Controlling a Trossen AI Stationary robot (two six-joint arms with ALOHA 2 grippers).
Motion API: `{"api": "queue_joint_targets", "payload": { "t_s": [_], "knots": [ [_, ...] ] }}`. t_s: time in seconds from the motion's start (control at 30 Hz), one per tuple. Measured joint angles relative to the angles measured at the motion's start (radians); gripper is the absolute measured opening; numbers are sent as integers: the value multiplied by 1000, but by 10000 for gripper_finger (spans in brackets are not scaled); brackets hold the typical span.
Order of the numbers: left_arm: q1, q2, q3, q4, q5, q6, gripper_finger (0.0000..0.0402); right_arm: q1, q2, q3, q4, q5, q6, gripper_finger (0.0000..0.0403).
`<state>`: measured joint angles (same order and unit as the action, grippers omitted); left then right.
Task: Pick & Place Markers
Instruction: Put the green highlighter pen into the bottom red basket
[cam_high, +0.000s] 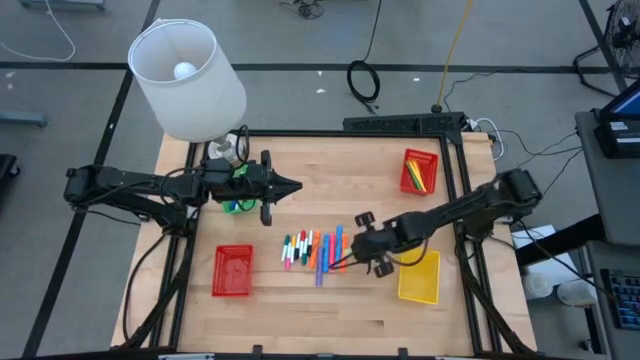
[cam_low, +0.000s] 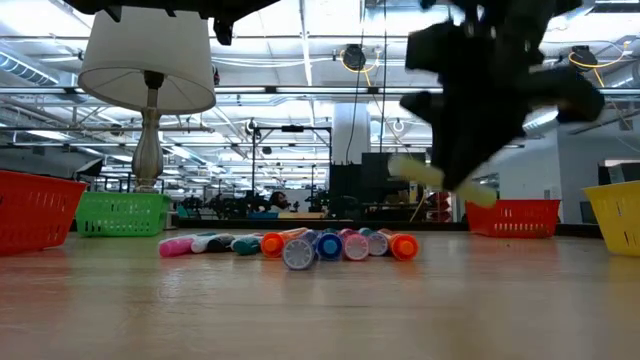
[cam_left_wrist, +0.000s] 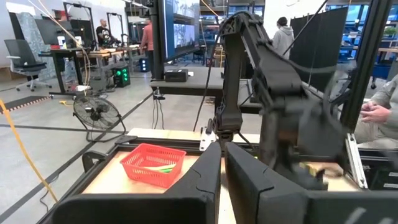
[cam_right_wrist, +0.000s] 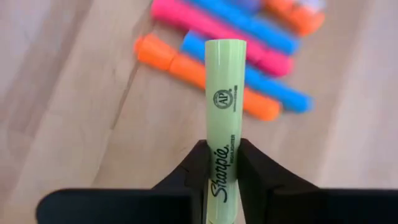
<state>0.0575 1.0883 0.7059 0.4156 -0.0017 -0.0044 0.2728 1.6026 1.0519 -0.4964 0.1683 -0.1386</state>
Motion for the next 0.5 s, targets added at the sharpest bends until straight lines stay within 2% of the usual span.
{"api": "queue_joint_targets", "payload": {
  "t_s": [0.17,0.27,0.5],
  "knots": [
    [0,0,0,0,0,0,31,-4,-148,-4,14,82,75,42],
    [0,0,0,0,0,0,31,-3,-238,-48,95,96,103,42],
    [0,0,0,39,0,-1,31,-9,-386,-266,626,93,1,42]
  ]
}}
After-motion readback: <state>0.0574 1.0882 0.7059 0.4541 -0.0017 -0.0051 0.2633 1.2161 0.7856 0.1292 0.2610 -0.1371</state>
